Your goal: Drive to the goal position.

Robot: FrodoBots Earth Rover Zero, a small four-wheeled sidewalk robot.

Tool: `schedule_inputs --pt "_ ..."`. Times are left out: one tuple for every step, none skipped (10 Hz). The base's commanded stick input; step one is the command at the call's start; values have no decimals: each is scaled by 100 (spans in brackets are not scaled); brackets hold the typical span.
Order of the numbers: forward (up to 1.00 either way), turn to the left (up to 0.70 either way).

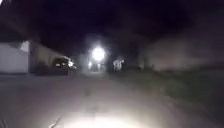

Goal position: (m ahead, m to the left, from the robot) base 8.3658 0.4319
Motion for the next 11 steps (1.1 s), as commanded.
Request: schedule_inputs --pt "70 0" --pt "70 0" --pt "70 0" --pt "70 0" --pt "70 0" --pt "70 0" --pt "70 0" --pt "70 0" --pt "70 0" --pt "70 0" --pt "70 0"
